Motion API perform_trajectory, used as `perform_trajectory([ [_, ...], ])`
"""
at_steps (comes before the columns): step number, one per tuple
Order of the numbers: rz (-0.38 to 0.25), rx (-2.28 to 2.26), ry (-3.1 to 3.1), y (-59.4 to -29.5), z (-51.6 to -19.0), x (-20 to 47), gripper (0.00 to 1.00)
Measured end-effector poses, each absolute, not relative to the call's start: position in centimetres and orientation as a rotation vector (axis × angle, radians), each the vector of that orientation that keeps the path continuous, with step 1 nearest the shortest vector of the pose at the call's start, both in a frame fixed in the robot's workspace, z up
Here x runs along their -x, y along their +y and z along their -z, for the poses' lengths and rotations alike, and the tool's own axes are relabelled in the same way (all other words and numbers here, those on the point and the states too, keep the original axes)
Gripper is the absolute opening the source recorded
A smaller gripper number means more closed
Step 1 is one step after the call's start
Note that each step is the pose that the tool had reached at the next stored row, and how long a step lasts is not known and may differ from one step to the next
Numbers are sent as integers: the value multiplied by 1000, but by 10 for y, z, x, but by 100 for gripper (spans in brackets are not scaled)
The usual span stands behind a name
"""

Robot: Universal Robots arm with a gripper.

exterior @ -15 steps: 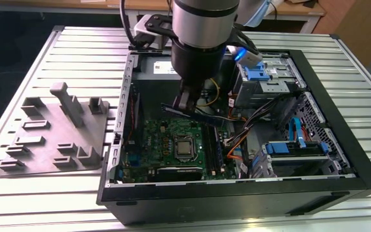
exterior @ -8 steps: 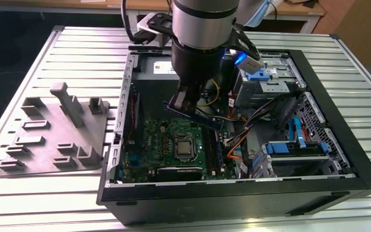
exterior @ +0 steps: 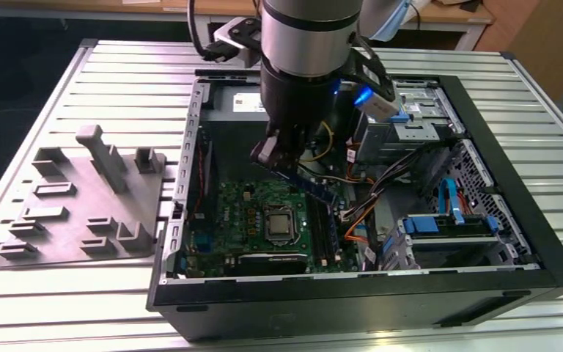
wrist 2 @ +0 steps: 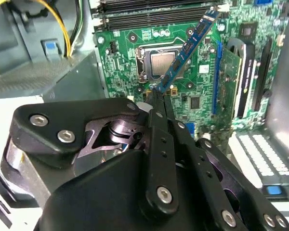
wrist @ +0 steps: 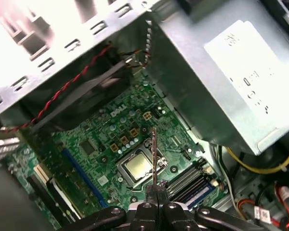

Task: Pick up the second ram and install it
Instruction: 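Insert the second ram into the second slot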

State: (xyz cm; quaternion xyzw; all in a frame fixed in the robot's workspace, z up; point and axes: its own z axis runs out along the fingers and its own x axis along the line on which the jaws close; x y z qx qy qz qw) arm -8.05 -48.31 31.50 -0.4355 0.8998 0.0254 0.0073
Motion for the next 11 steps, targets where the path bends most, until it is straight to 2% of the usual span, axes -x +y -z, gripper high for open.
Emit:
perform_trajectory([
  [11,-76,1072,2931,-483,-311,80,12],
])
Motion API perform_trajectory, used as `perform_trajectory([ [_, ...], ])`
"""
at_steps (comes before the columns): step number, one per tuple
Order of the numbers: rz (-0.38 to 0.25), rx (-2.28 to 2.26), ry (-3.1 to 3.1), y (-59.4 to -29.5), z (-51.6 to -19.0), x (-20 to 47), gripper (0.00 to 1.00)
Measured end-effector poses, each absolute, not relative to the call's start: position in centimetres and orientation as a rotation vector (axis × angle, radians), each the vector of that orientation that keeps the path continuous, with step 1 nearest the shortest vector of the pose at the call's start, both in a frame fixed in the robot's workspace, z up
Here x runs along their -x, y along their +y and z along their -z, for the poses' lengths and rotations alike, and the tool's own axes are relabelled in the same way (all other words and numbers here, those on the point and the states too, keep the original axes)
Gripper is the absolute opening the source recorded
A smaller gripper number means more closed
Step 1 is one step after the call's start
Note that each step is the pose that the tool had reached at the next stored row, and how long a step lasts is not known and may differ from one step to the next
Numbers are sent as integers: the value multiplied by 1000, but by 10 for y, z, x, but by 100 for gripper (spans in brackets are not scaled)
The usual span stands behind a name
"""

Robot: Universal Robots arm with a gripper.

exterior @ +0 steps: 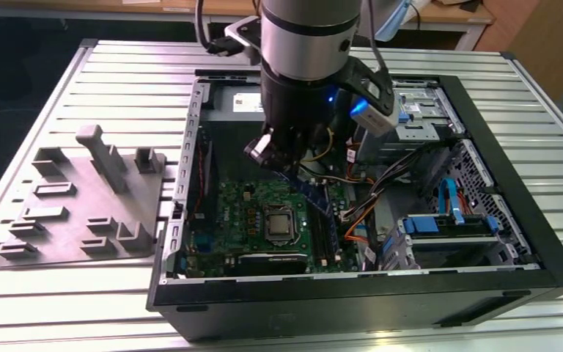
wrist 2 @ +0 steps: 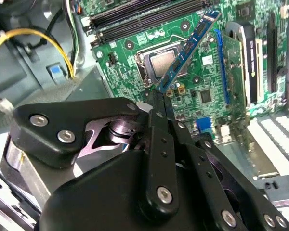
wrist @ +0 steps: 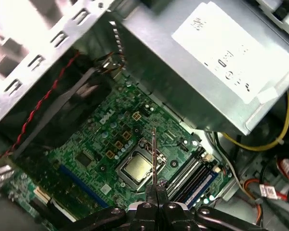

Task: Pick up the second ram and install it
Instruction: 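Insert the second ram into the second slot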

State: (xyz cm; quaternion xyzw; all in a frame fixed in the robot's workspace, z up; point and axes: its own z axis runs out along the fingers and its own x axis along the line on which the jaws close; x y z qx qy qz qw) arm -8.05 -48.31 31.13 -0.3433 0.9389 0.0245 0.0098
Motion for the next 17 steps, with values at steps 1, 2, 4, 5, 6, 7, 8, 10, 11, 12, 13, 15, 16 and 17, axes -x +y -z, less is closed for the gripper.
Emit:
perform_trajectory([
  [1,-76,1045,2941,-483,-311,80,12],
  [2,-76,1019,2949,-483,-310,80,12],
  [4,-75,965,2966,-483,-310,80,12],
  [5,-75,938,2975,-483,-309,80,12],
  [6,-74,909,2983,-483,-309,80,12],
  [7,-74,882,2991,-483,-308,80,12],
  [8,-74,855,2998,-483,-308,80,12],
  [10,-73,800,3012,-483,-307,80,12],
  [11,-73,773,3019,-483,-307,80,12],
  [12,-72,746,3025,-483,-306,80,12],
  [13,-72,717,3032,-483,-306,80,12],
  [15,-71,662,3044,-483,-305,80,12],
  [16,-71,635,3049,-483,-304,80,12],
  [17,-71,607,3054,-483,-304,80,12],
])
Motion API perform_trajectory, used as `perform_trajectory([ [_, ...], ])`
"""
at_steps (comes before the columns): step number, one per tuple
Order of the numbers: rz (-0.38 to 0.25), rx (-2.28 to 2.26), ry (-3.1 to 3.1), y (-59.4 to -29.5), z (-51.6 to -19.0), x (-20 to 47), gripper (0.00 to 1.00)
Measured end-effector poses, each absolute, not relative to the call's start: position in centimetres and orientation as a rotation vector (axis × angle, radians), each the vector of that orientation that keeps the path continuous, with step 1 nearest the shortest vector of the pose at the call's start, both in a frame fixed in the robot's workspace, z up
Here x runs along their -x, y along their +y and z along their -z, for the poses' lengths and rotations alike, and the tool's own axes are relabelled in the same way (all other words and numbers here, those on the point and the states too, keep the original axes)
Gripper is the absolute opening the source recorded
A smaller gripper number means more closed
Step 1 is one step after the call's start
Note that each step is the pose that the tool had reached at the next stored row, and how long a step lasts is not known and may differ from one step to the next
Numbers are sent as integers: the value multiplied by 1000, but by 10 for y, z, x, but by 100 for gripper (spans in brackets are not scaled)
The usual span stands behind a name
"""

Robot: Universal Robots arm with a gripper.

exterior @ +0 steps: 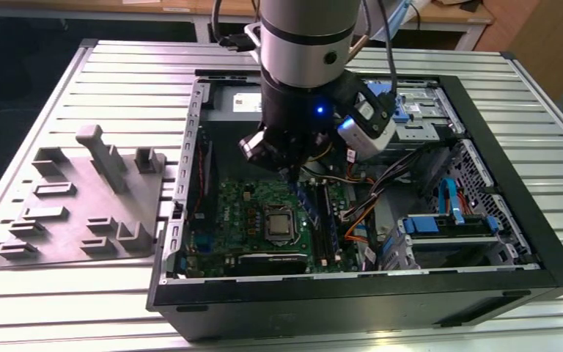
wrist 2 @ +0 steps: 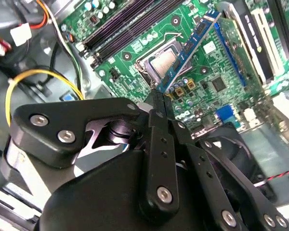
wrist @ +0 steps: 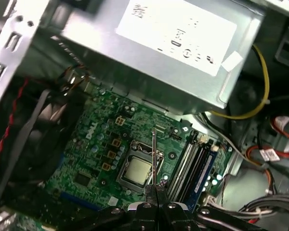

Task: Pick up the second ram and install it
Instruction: 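Insert the second ram into the second slot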

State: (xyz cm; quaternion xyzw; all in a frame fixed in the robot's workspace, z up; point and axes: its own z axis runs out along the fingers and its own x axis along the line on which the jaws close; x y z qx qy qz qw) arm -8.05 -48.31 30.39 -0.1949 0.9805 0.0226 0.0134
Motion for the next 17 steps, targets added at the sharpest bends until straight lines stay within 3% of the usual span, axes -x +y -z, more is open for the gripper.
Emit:
perform_trajectory([
  [17,-63,128,3105,-483,-296,80,12],
])
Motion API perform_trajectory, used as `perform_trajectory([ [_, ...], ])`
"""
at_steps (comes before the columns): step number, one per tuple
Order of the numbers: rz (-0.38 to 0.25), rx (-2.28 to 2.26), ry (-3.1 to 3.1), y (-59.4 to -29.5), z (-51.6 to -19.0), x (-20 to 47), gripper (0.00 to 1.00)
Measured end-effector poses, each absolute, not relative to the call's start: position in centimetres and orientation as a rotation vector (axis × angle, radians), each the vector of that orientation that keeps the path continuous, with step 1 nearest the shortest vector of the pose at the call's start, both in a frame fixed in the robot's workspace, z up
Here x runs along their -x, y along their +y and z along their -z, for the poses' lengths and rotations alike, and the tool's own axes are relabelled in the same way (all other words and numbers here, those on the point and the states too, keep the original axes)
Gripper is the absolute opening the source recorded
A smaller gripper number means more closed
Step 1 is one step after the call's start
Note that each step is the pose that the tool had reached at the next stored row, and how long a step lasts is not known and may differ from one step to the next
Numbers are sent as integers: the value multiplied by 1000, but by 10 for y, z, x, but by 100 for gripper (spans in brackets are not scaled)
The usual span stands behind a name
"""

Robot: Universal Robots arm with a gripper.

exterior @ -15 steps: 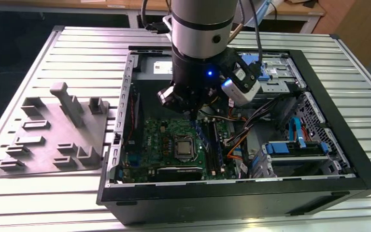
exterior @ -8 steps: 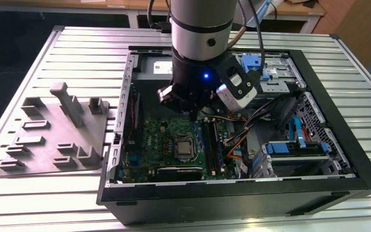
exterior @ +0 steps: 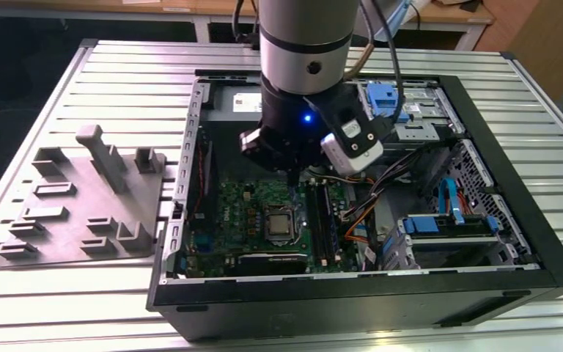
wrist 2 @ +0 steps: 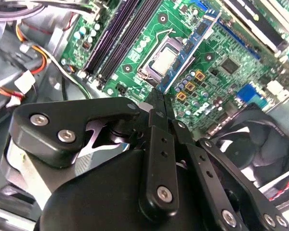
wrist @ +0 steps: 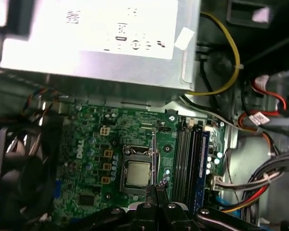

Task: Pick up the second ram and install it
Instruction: 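Insert the second ram into the second slot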

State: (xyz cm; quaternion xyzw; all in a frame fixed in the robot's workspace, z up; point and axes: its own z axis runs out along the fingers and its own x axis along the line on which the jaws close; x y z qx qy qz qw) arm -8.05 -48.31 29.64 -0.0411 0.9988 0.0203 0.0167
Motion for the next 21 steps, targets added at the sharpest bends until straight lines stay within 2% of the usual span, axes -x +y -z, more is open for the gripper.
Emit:
perform_trajectory([
  [21,-62,19,3106,-483,-294,50,12],
])
